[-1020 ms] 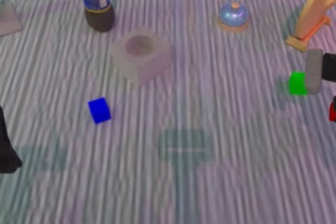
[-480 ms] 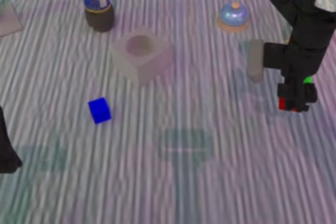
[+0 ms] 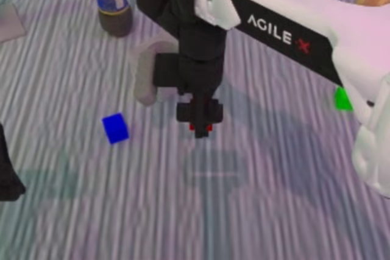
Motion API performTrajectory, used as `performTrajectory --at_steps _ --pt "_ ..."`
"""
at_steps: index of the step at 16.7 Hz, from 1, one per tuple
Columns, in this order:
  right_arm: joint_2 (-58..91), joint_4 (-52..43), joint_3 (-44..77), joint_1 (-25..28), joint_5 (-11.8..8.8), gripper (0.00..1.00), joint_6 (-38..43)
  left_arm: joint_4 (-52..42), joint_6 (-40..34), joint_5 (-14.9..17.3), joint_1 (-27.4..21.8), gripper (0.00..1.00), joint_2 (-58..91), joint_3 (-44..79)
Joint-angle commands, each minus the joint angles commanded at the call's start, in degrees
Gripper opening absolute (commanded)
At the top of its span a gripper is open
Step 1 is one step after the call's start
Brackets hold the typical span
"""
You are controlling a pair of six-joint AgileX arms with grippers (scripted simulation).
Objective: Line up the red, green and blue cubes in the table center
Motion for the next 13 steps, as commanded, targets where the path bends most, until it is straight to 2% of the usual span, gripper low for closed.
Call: performTrajectory --at_steps 3,5,13 --pt "4.57 -3.67 8.24 6.5 0.08 0.0 4.54 0.0 0.0 0.0 0.0 1.0 0.0 0.0" --pt "6.01 -4.84 10.77 8.75 0.17 0.0 6.17 0.0 0.0 0.0 0.0 1.0 0.0 0.0" --pt "5.57 -2.57 8.67 8.8 0.16 0.0 6.54 0.0 0.0 0.0 0.0 1.0 0.0 0.0"
